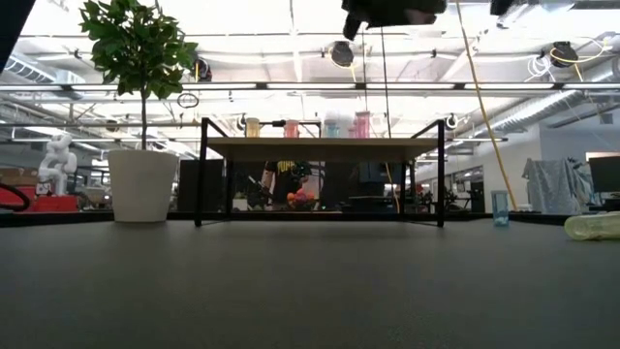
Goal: Pick and place medicine bottles onto shelf by color
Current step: Put the orange pill bottle on the shelf aligned with the other orange pill bottles
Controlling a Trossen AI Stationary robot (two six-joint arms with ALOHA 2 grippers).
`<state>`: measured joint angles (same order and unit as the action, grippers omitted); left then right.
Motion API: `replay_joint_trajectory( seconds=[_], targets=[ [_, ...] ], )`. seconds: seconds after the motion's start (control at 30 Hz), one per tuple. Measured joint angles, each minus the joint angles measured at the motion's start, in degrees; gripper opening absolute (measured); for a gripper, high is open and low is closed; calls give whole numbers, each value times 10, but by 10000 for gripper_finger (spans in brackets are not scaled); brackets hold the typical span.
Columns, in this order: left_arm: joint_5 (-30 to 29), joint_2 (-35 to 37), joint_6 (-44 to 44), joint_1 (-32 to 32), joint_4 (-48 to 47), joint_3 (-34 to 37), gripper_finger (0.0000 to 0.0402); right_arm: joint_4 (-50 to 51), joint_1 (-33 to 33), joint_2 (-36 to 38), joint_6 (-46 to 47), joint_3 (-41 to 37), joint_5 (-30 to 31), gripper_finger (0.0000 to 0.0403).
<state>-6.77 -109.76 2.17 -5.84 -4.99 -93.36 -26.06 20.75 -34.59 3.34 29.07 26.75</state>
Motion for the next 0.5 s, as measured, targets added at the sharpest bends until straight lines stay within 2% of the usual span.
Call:
replay_joint_trajectory(
  seconds=[0.13, 0.3, 0.37, 0.5],
  targets=[
    [86, 4, -18, 17, 84, 0, 104, 80, -5, -8, -35, 60, -34, 240],
    [186, 4, -45, 45, 175, 0, 104, 279, -26, -57, -72, 228, -46, 240],
    [204, 4, -57, 56, 199, 0, 104, 370, -36, -82, -60, 303, -48, 240],
    [223, 4, -64, 76, 227, 0, 104, 537, -60, -131, -23, 425, -88, 240]
  ],
)
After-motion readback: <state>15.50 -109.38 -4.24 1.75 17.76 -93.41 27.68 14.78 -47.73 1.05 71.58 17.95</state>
